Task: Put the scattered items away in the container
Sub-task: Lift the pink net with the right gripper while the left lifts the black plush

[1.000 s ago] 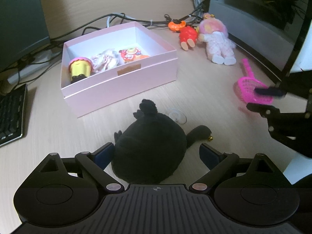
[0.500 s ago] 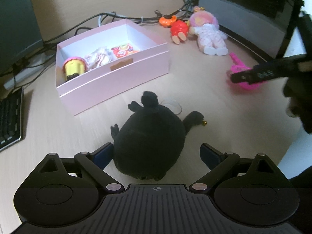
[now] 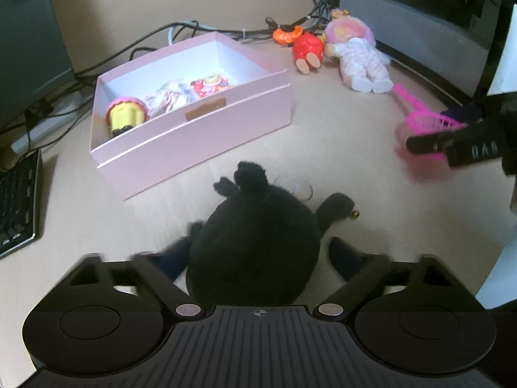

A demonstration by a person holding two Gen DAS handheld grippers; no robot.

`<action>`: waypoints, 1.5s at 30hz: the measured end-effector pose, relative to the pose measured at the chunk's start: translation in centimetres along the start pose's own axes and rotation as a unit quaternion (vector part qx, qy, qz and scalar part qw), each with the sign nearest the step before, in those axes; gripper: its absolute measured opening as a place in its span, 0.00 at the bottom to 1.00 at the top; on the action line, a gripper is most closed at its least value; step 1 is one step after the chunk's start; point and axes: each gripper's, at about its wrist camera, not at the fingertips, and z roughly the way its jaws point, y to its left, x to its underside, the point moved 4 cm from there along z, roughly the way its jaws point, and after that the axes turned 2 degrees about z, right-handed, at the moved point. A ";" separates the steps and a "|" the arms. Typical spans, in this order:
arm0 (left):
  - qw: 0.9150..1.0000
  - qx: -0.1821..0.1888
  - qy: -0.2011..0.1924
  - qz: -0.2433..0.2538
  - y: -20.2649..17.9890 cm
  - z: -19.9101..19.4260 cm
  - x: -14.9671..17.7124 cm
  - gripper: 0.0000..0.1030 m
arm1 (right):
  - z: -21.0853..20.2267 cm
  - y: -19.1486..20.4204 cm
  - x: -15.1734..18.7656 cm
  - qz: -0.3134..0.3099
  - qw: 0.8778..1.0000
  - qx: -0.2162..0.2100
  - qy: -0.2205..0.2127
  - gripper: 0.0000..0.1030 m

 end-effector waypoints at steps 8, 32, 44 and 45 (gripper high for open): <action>0.999 -0.015 0.016 -0.029 0.7 -1.7 2.0 0.78 | -1.2 5.9 1.7 -0.074 0.995 -0.064 0.009 0.81; 1.000 0.008 0.010 -0.019 3.4 -6.4 6.4 0.78 | -2.7 14.8 4.5 -0.133 0.988 -0.075 0.004 0.81; 0.999 0.025 -0.042 -0.014 5.0 -7.2 3.8 0.78 | -4.0 15.9 1.8 -0.149 0.986 -0.057 -0.041 0.81; 0.998 0.025 -0.055 -0.017 5.3 -7.4 3.0 0.78 | -4.4 15.7 0.9 -0.153 0.985 -0.050 -0.055 0.81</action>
